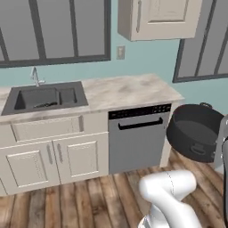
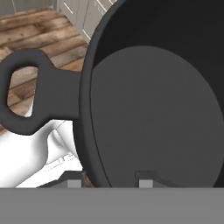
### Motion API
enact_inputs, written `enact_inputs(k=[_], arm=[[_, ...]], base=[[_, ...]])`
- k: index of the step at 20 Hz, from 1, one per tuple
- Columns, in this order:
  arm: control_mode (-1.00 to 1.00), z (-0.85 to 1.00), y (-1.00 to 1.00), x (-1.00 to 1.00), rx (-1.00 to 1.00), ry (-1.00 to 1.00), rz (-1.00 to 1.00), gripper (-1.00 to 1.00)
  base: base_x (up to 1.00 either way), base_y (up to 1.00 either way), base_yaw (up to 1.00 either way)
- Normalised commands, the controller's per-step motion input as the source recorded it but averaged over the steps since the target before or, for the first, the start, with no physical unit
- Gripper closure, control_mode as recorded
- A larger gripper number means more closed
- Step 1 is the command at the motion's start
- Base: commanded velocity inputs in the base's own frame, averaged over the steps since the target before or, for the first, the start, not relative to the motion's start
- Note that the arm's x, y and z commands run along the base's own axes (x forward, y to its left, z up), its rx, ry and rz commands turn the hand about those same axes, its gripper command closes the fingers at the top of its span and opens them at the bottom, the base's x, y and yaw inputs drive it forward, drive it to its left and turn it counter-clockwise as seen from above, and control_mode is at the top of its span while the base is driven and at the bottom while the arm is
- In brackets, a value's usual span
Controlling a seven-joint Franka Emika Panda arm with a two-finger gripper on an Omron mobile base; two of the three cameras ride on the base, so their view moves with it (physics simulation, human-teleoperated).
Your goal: Move the pot and pan from the stove into the sink.
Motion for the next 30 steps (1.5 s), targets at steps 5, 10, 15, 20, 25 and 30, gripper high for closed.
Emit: enact_inputs(k=[5, 10, 15, 20, 25, 30], arm=[[1.00, 0.00, 0.00, 0.00, 0.00, 0.00, 0.00, 1.00], [1.00, 0.00, 0.00, 0.00, 0.00, 0.00, 0.00, 1.00], [1.00, 0.00, 0.00, 0.00, 0.00, 0.00, 0.00, 1.00], [1.00, 0.00, 0.00, 0.00, 0.00, 0.00, 0.00, 1.00], [1.00, 0.00, 0.00, 0.00, 0.00, 0.00, 0.00, 1.00], [1.00, 0.00, 0.00, 0.00, 0.00, 0.00, 0.00, 1.00]], base=[[0.99, 0.54, -0.02], [0.89, 0.53, -0.02], [0.61, 0.43, -0.01], [0.33, 0.42, 0.00], [0.06, 0.58, 0.00], [0.00, 0.62, 0.00]])
